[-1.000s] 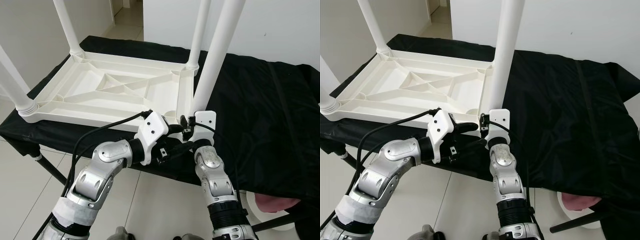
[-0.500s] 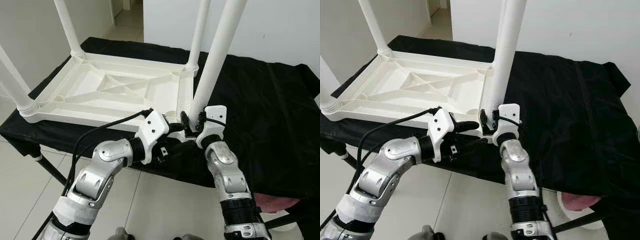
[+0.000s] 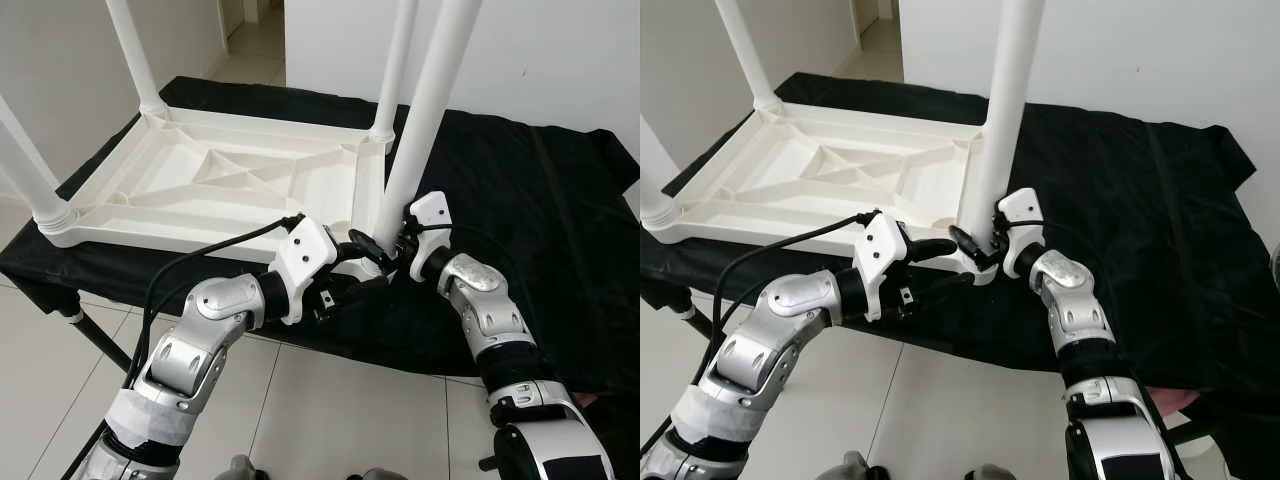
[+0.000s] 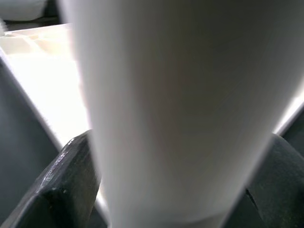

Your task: Building children table

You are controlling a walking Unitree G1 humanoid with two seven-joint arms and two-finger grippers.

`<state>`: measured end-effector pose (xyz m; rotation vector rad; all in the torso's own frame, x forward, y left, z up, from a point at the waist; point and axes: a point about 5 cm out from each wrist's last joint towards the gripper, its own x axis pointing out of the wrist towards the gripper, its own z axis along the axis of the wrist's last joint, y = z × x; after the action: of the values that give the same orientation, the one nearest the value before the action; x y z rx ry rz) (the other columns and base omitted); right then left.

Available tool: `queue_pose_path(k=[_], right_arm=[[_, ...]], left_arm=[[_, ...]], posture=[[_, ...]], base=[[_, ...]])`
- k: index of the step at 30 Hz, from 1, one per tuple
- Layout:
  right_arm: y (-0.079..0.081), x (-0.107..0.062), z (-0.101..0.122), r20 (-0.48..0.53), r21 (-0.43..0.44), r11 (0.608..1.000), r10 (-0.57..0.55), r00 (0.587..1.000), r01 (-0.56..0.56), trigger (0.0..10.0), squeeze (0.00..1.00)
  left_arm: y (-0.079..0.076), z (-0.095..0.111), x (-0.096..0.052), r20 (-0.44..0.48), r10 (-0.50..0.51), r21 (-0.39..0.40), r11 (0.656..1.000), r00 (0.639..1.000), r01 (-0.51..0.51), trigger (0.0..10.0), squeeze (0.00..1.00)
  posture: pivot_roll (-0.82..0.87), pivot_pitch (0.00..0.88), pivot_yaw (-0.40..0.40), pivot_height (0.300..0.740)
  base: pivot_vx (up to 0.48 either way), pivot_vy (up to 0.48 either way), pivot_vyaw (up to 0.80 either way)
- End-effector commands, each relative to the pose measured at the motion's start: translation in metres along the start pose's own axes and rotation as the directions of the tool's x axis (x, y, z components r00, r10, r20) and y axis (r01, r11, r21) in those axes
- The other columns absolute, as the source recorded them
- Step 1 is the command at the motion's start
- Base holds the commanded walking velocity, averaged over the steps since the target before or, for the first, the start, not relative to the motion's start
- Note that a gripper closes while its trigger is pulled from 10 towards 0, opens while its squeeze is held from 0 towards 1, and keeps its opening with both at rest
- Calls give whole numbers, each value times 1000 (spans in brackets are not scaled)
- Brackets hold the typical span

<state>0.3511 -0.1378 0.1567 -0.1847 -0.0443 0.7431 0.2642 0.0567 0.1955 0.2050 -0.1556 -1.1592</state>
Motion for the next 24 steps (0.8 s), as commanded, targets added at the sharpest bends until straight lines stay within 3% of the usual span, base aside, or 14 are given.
queue_pose_path(k=[1,4,5,6,7,18,21,22,24], right_arm=[[8,6,-3,-24,-6,998,69,997,-69,10000,0],[10,10,-6,-37,-2,992,124,992,-125,10000,0],[11,12,-8,-53,-1,990,142,988,-143,1882,0],[11,12,-8,-53,-1,990,142,988,-143,1882,0],[10,12,-12,-65,3,988,157,986,-157,0,0],[1,2,-22,-84,18,987,162,983,-161,0,0],[-5,-3,-23,-71,19,995,102,992,-101,0,0],[-9,-4,-23,-73,19,999,31,997,-30,10000,0],[-9,-4,-23,-73,19,999,31,997,-30,10000,0]], left_arm=[[3,-2,0,-12,34,2,999,999,-34,10000,0],[3,-2,0,-11,35,3,999,999,-35,10000,0],[2,-2,-1,-12,36,4,999,999,-36,10000,0],[2,-2,-1,-12,36,4,999,999,-36,10000,0],[2,-2,-1,-12,38,4,999,999,-38,10000,0],[1,-2,-1,-14,35,0,999,999,-35,10000,0],[1,-3,0,-13,30,-2,1000,999,-30,10000,0],[1,-3,0,-12,29,-2,1000,1000,-29,10000,0],[1,-3,0,-12,29,-2,1000,1000,-29,10000,0]], posture=[[-97,14,19,740],[-93,13,19,740],[-91,13,18,740],[-91,13,18,740],[-86,13,17,740],[-93,16,21,740],[-103,20,23,740],[-109,22,23,740],[-109,22,23,740]], base=[[0,0,0],[0,0,0],[0,0,0],[0,0,0],[0,0,0],[0,0,0],[0,0,0],[0,0,0],[0,0,0]])
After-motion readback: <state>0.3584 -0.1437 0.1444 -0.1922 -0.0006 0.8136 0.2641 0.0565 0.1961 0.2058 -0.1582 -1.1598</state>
